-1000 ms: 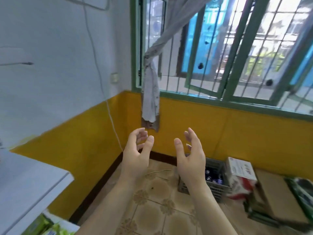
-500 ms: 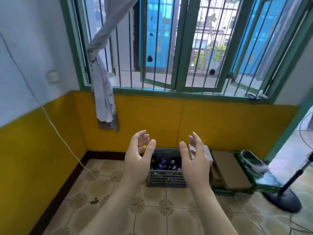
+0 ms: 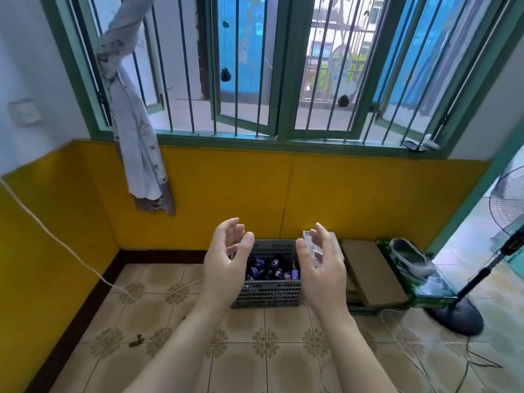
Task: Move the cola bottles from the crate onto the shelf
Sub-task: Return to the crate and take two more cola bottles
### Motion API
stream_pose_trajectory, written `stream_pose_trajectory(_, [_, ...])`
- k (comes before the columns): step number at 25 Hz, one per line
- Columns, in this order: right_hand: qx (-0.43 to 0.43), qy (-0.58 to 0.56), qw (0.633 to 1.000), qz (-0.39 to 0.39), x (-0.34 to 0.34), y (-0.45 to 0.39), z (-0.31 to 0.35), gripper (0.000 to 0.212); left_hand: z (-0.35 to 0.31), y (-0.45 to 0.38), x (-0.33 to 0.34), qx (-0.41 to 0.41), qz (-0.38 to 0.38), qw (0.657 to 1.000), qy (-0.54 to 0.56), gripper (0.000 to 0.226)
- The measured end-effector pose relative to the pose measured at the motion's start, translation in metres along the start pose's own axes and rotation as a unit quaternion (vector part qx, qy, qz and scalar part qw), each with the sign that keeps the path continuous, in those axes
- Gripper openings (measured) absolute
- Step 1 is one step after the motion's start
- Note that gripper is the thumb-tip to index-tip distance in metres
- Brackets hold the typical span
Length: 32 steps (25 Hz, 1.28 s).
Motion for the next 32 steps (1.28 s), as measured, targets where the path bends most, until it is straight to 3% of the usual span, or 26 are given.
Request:
stream_pose_trajectory(11, [0.029,0.058,0.998,-0.002,0.089,-0.165,-0.019,0.056,0.131,-0.146,0.051,-0.045,0.031,0.998,0.026,0.041])
stream_pose_trajectory(22, [0.083,0.109,0.990,0.035,0.173,-0.325,-0.110,0.054,0.279,-0.248,0.119,-0.127,0.072,0.989,-0.002,0.034])
stream_pose_trajectory(32, [0.108,0.186,0.967,0.138,0.271,-0.492,-0.184,0.056,0.421,-0.355,0.183,-0.210,0.084,0.971,-0.077,0.034])
Point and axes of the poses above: each hand's wrist, its own y-axis away from the middle knuckle, its own x-axis out of the palm, z = x × y, the point moved 9 cm from there along -y, towards the middle knuckle, and after that the axes turned 14 degrees about x, right-handed, at the moved point
